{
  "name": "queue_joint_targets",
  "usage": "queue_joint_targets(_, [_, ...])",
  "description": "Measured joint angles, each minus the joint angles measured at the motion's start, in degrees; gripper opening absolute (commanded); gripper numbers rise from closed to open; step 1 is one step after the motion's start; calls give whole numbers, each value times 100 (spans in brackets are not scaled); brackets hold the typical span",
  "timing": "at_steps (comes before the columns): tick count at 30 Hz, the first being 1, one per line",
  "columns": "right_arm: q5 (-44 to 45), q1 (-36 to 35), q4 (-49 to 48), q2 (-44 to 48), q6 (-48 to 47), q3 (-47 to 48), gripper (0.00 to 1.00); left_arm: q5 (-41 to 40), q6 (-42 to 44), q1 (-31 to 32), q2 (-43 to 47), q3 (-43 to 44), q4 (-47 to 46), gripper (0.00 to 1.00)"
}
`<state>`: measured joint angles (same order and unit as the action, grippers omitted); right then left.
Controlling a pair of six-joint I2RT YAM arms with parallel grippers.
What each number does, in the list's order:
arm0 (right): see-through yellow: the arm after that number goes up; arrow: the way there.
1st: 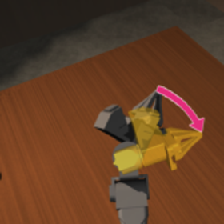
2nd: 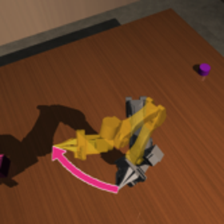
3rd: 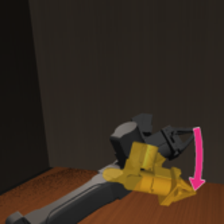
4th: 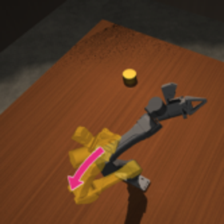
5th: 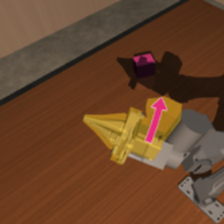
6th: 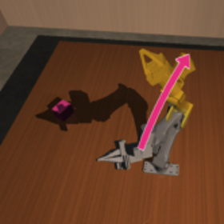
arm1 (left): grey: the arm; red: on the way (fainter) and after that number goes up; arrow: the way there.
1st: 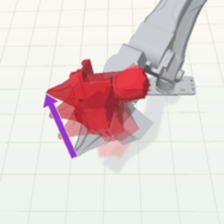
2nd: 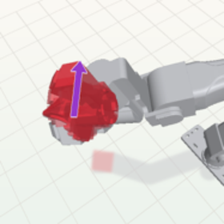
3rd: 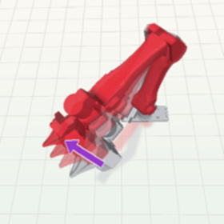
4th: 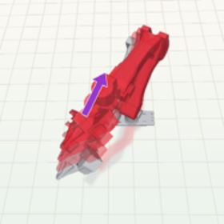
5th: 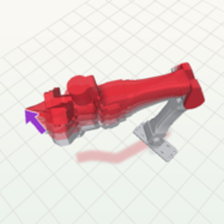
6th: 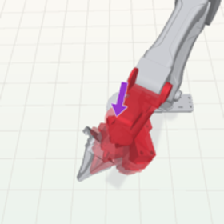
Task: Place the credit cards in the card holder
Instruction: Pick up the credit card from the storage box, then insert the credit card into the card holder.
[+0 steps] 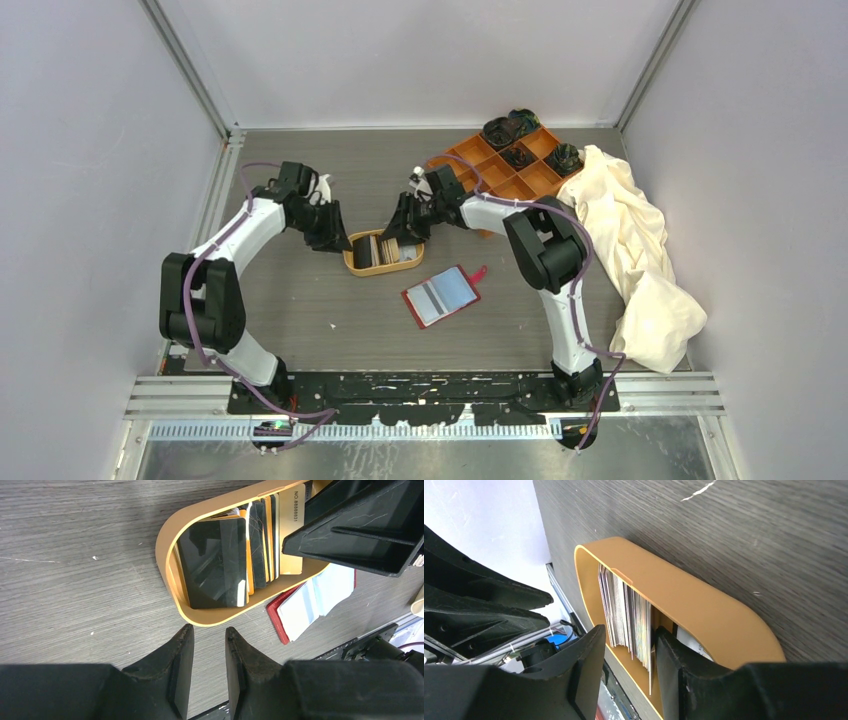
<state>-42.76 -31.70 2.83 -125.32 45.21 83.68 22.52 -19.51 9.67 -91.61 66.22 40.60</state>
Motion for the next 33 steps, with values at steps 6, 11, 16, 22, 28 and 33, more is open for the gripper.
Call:
queue_joint_targets(6, [44,76,247,11,-114,0,36,7,37,-57,2,0,-2,30])
queue_joint_targets(11, [203,114,533,22,-289,9,17,101,46,-94,24,0,-9,31])
queue_joint_targets(16, [299,199,721,35,-413,13,3,229,46,-166,153,-2,-76,32])
queue_joint_targets(22, [588,245,1102,262,-752,13,1,610,-79,-249,531,-120,-435,44])
queue_joint_targets(28, [778,334,1576,848,-1224,42,1,1453,-1091,-262,1338,-605,-1246,53])
queue_joint_targets(33, [702,466,1814,1228,-1517,184,1,1952,-2575,-142,1912,-625,-2090,72])
